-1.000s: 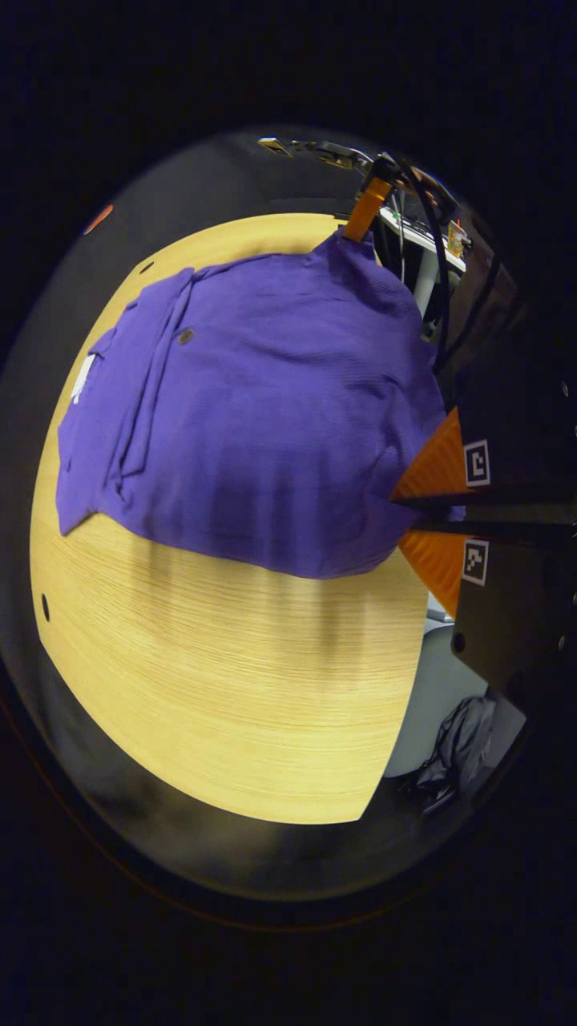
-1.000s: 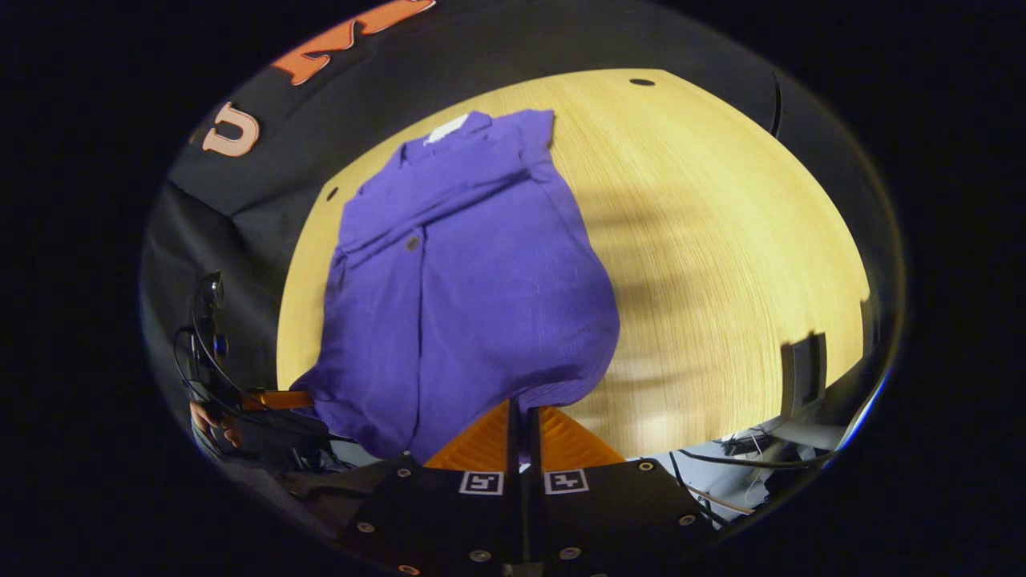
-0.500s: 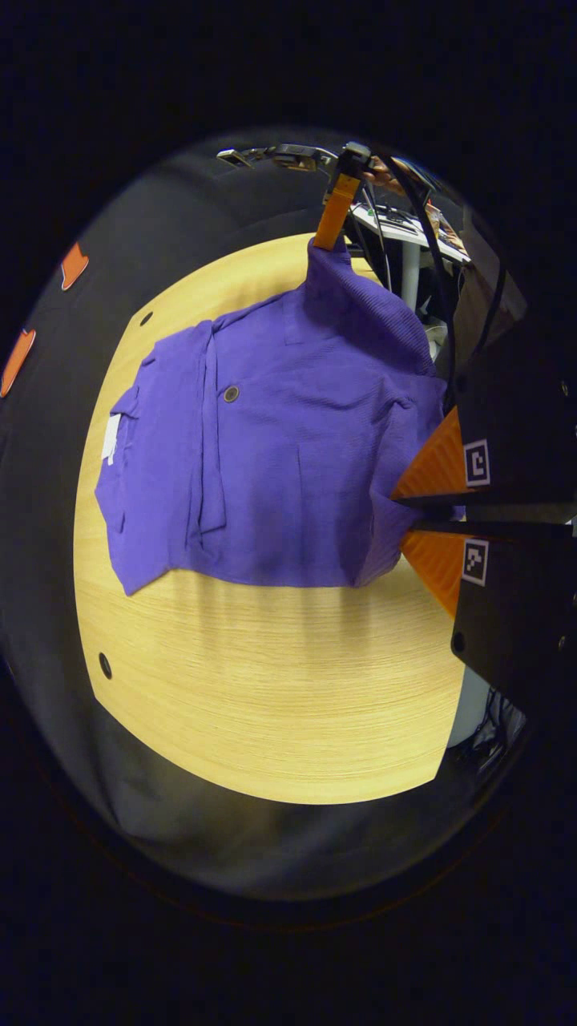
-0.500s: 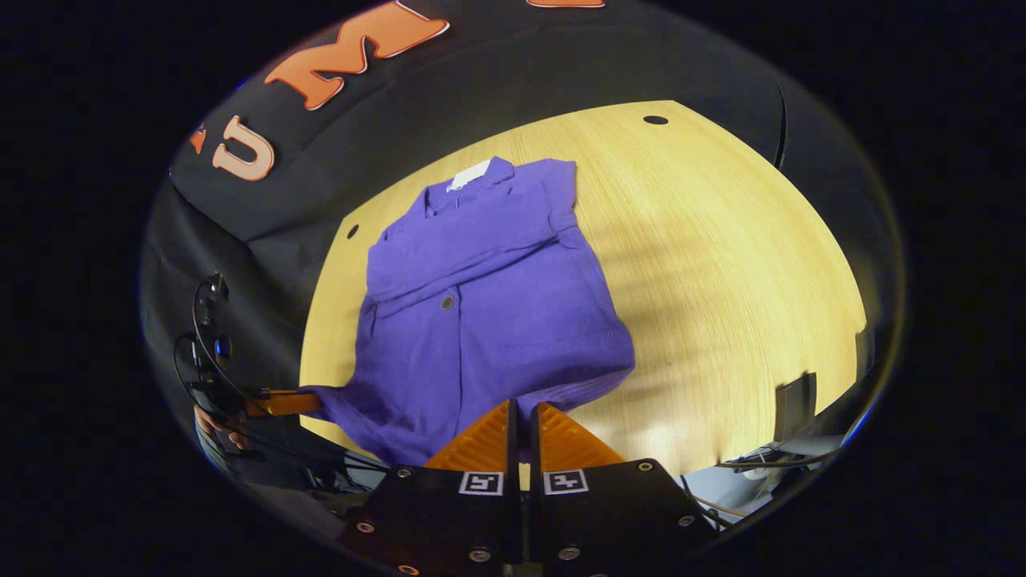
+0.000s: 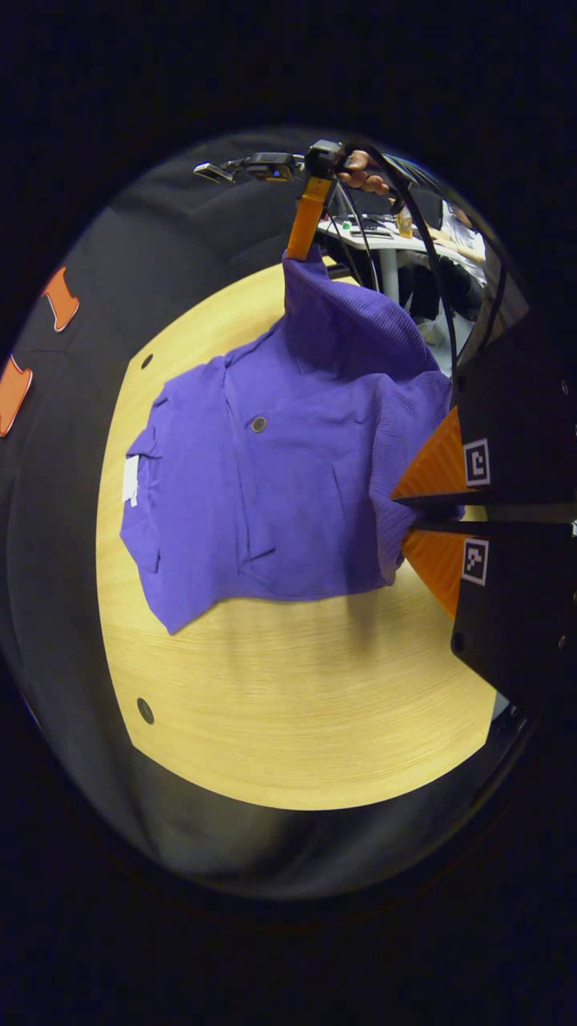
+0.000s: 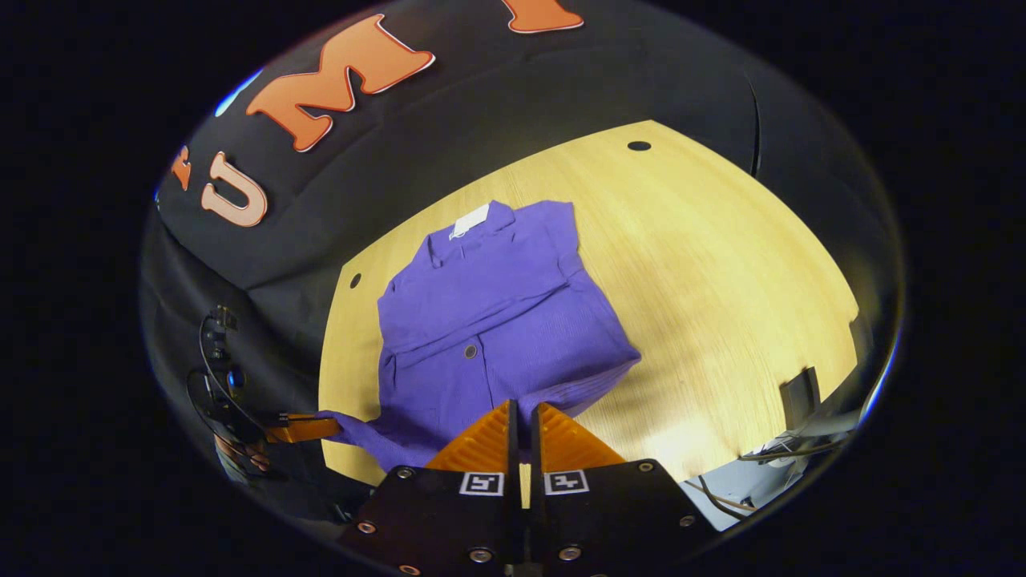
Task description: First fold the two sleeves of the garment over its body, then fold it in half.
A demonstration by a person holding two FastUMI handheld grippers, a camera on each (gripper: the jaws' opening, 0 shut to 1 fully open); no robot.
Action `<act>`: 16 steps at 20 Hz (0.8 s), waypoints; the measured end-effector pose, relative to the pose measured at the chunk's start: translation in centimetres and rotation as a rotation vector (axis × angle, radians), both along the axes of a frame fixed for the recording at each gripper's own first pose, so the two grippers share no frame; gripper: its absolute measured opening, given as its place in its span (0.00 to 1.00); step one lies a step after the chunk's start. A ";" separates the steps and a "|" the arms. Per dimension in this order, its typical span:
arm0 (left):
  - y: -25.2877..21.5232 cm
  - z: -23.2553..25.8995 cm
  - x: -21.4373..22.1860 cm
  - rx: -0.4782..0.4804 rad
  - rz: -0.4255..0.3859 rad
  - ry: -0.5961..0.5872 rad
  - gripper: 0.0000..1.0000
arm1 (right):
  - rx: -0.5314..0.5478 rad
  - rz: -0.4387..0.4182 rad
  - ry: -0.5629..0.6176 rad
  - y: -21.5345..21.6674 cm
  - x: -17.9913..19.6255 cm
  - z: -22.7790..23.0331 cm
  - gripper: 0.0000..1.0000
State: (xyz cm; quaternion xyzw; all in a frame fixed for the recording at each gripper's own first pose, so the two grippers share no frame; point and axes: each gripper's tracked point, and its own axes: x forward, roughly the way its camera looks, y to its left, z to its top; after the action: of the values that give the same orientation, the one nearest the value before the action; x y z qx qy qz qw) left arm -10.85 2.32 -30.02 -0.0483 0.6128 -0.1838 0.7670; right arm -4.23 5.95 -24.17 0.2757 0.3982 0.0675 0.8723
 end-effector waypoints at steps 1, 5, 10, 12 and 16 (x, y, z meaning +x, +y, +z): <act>0.2 0.4 0.8 -0.014 -0.015 -0.014 0.10 | -0.008 -0.009 -0.011 0.3 0.3 0.9 0.04; 0.7 2.4 3.7 -0.035 -0.056 -0.065 0.10 | -0.037 -0.027 -0.063 0.8 1.6 4.2 0.04; 1.9 5.2 7.9 -0.043 -0.024 -0.130 0.10 | -0.057 -0.027 -0.118 0.4 4.7 7.5 0.04; 2.4 5.7 9.7 -0.032 -0.007 -0.152 0.10 | -0.067 -0.017 -0.132 -0.1 6.3 8.3 0.04; 2.8 6.5 13.2 -0.007 0.036 -0.186 0.10 | -0.073 0.016 -0.155 -0.9 9.6 9.0 0.04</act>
State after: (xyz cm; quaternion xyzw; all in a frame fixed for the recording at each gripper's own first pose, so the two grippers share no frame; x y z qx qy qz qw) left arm 2.32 5.13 -23.50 -0.0447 0.5371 -0.1757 0.8238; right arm 5.36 5.02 -15.15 0.2347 0.3338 0.0811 0.9093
